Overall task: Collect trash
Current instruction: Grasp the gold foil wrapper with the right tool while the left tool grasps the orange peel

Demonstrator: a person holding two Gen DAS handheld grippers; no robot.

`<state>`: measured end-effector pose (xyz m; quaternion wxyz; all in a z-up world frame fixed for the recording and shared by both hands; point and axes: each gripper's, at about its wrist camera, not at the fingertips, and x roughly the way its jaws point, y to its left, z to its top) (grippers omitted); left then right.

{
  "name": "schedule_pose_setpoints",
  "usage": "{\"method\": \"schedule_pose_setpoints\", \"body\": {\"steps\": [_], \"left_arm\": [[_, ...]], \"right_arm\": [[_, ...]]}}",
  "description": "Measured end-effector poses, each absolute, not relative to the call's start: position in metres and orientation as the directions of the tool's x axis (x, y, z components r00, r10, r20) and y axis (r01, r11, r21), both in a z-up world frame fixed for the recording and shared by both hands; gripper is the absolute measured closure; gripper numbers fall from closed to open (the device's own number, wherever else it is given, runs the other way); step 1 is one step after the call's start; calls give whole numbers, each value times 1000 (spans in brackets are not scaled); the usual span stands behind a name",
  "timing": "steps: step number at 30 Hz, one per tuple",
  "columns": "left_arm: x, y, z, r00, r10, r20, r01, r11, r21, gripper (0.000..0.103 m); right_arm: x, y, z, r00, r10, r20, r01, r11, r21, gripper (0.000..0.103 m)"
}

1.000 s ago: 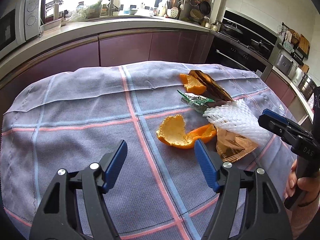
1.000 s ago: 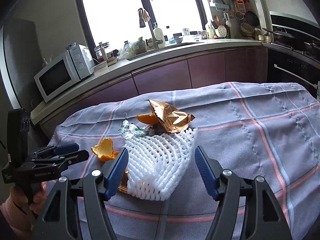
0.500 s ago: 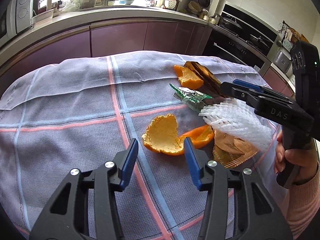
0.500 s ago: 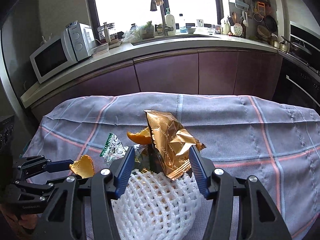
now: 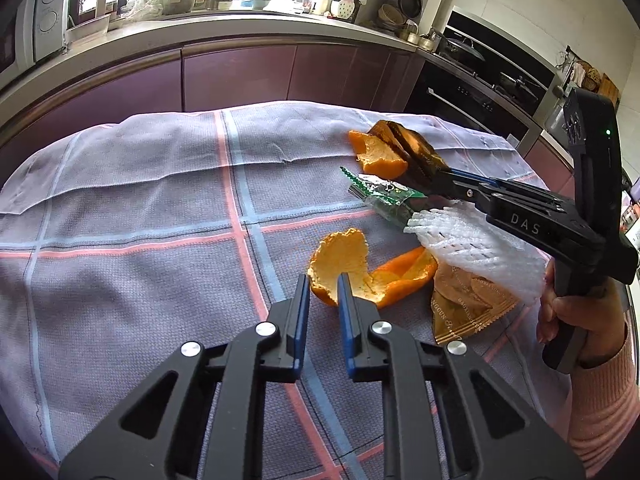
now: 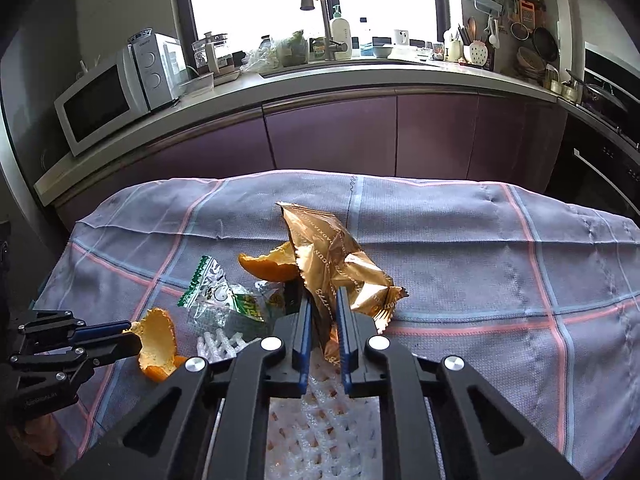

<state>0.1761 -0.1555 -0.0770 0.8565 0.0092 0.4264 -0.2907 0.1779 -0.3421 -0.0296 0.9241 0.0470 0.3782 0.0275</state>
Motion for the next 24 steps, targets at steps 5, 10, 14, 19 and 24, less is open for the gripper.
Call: {"method": "schedule_pose_setpoints", "body": {"steps": [5,10,14,19,24], "left_arm": [[170,-153,-72,483,-493,-723,510,830,-226,93],[162,-148,-63,514,-491,-703,515,832,-204,96],[155,-140,-55,533,-493,-687,518,833,-196,97],[148,-125,-47,554,-495,-669,519,834,-187,98],[141,-108,-45,556,-500,-664,520,832,-192,98]], "right_arm": [[171,-346,-20,742,77,-666,-7,994,106,100],[161,-348,-6,775,76,-628,-7,994,111,100],[151,-349,7,800,83,-594,-14,993,120,100],[135,-345,23,826,117,-552,-41,988,148,100],[116,-337,30,831,191,-522,-92,974,209,100]]}}
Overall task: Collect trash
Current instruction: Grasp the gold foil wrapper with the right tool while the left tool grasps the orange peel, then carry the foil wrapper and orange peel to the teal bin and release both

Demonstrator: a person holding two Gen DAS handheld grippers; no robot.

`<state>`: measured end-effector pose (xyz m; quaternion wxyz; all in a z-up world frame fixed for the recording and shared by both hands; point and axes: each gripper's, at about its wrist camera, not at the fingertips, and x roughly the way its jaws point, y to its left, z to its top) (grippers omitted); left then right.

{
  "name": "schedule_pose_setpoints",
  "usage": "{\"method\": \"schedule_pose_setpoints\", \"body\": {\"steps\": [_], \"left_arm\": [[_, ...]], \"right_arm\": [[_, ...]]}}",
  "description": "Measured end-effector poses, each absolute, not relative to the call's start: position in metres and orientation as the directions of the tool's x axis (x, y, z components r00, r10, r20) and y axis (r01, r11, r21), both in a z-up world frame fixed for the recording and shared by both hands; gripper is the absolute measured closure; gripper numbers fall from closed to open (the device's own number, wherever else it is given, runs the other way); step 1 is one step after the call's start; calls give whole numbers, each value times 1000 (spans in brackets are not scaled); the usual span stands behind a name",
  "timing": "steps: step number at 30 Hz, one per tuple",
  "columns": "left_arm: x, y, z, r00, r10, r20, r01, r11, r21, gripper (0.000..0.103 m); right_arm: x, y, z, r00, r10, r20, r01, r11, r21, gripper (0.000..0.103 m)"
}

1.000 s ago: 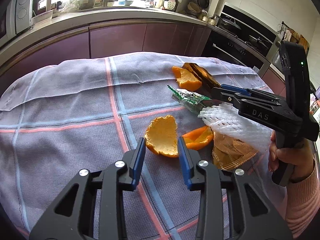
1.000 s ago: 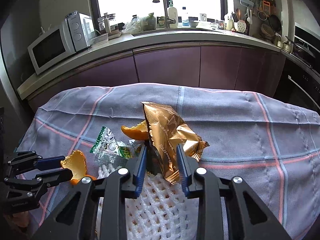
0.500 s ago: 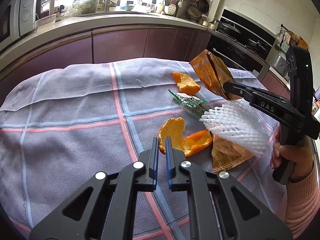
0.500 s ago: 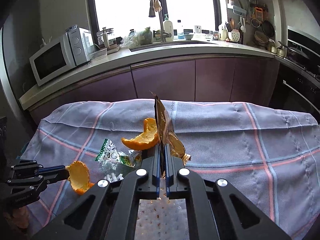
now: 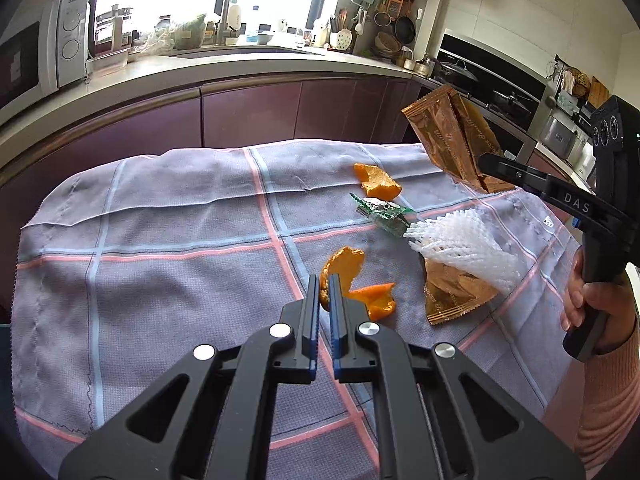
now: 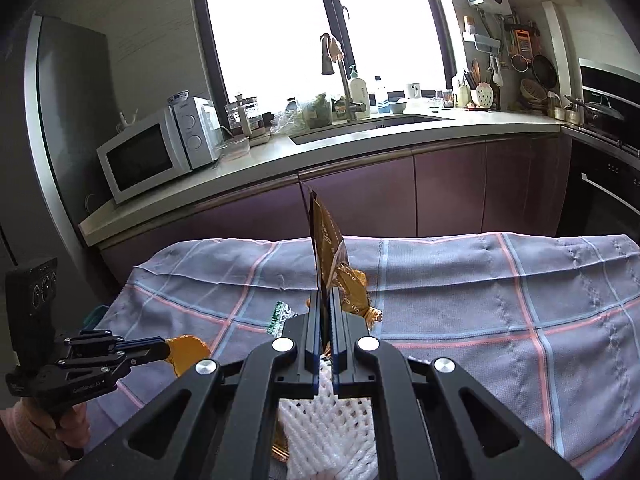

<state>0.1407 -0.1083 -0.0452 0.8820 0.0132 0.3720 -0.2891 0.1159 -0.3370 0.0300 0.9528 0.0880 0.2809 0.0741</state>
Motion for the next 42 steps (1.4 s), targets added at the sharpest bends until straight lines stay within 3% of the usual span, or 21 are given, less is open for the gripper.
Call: {"method": "schedule_pose_setpoints", "body": {"steps": [5,10,13,17,20,21,25,42], "left_arm": [[141,-95,-58,525,-492,-695,508,836,-207,96],[146,-93,-70,493,-486,-721,494,839,-228,74],[149,-96,-75,475,-494,-729,492,835,-246,66],[157,-95,-84,450,-501,-739,468,837,-282,65],[159,-93,-85,446,-511,-735,457,836,-303,70],[160,-93,-85,443,-514,-735,457,834,-308,79],[159,-91,-84,451,-508,-734,448,840,-307,95],[124,-54,-37,557,-522,-645,483,836,-260,99]], "right_arm": [[103,-324,24,816,249,-522,-129,958,255,100],[96,-318,14,802,271,-532,-133,949,284,100],[94,-316,10,797,280,-535,-135,946,293,100],[91,-311,8,791,294,-537,-146,942,301,100],[90,-304,8,788,299,-538,-159,943,292,100],[90,-303,8,788,302,-537,-163,943,291,100],[88,-297,12,790,315,-526,-177,939,295,100],[90,-247,16,742,427,-517,-298,901,317,100]]}}
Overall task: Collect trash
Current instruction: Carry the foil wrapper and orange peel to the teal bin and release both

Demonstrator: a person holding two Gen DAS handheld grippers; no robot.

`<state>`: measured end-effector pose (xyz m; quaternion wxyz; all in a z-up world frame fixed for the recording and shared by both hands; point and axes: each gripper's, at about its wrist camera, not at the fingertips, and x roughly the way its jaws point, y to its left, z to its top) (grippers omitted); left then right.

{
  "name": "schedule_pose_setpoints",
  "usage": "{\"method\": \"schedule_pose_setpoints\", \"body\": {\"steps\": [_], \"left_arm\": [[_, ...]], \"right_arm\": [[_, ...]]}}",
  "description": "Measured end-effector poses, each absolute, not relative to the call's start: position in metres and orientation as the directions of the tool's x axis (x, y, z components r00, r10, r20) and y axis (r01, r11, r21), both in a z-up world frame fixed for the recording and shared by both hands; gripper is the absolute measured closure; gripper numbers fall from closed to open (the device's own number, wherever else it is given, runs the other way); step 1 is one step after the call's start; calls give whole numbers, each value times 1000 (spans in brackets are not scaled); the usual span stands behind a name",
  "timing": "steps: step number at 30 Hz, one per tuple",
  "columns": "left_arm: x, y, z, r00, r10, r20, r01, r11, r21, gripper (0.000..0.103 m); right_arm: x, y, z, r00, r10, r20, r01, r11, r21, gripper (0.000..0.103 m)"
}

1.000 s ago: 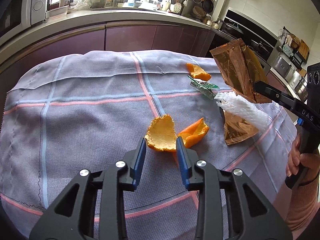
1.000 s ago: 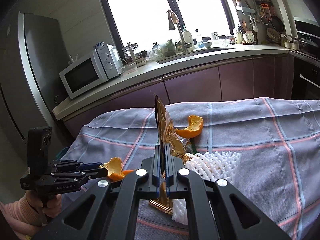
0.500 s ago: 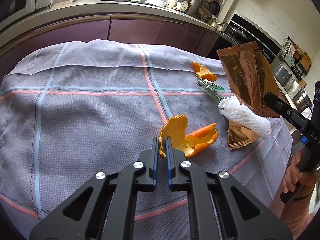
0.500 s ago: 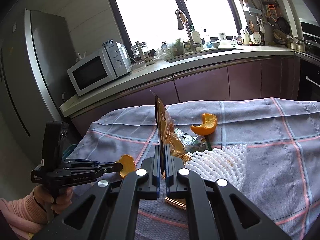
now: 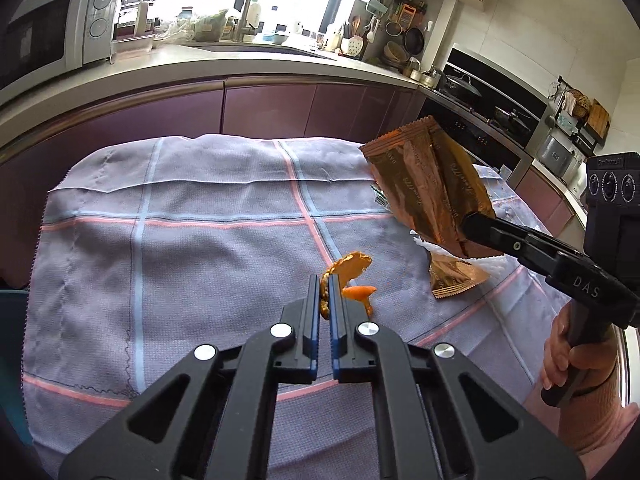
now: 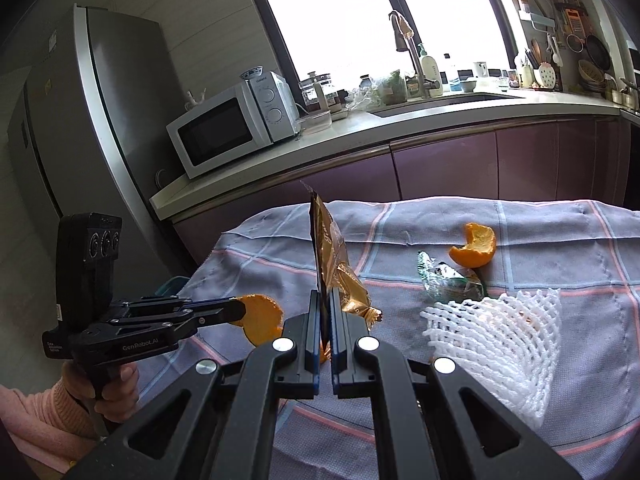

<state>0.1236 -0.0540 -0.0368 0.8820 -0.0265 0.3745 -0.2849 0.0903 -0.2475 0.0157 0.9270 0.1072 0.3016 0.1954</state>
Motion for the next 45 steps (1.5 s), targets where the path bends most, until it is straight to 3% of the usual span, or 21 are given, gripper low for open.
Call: {"method": "schedule_pose_setpoints", "body": {"steps": [25,45], "left_arm": [[69,107,19,757,-318,-571,247,948,-200,99],[51,214,27,824,-127,-552,12,978,-206,99]], "right_arm": [[120,-99,19,550,647,-528,-570,753,330,100],[151,6,14,397,720,-569,-693,642,327,100]]}}
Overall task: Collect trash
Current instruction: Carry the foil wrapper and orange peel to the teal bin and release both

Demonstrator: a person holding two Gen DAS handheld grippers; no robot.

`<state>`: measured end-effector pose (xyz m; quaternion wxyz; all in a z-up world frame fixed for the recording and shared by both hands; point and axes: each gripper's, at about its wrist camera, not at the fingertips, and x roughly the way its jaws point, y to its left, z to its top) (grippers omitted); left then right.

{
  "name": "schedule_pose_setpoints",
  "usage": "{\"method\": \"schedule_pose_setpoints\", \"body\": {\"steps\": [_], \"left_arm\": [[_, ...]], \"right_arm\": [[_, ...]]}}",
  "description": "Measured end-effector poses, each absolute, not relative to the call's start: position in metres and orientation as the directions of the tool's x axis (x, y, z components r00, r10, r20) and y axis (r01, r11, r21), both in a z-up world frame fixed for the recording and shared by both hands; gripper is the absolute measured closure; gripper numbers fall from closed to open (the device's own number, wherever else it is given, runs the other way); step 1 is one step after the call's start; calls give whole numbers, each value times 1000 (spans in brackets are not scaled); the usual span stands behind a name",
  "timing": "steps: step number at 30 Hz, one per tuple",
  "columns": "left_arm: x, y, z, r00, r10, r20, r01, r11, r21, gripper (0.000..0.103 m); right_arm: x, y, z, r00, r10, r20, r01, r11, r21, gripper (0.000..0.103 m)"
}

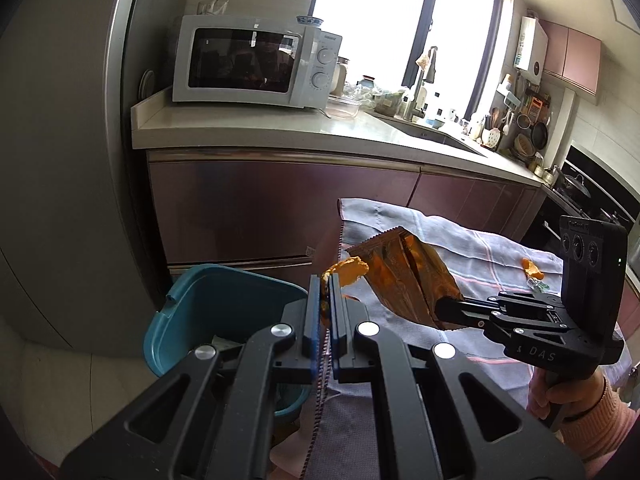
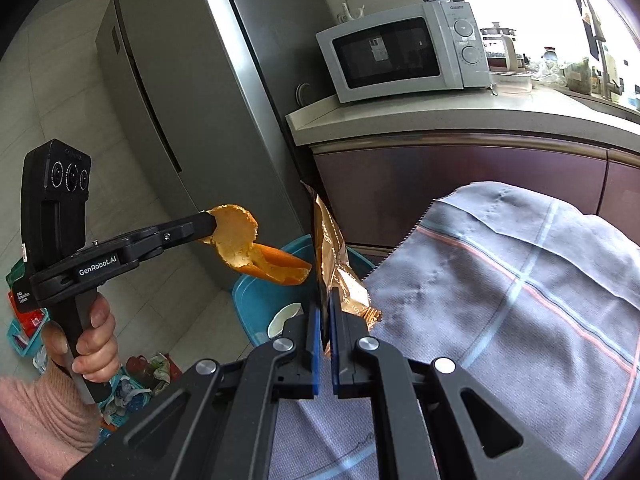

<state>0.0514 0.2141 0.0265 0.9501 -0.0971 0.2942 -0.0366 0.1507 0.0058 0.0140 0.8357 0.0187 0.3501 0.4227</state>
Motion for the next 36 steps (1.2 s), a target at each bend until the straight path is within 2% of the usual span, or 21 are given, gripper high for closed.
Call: {"method": "schedule_pose_setpoints", "body": {"steps": [15,25,36], "left_arm": [[80,268,-21,768,-42,-639,-133,966,-223,99],[101,282,-59,720,-37,-693,-175,957,-232,99],[124,284,-93,674,-50,-737,-198,949,-246,98]], "right_arm": [[199,76,-4,295,705,-645,-730,602,324,100],[220,117,-34,249,645,-722,-718,623,309,99],[234,137,-52,207,597,-775,-693,649,315,95]]}}
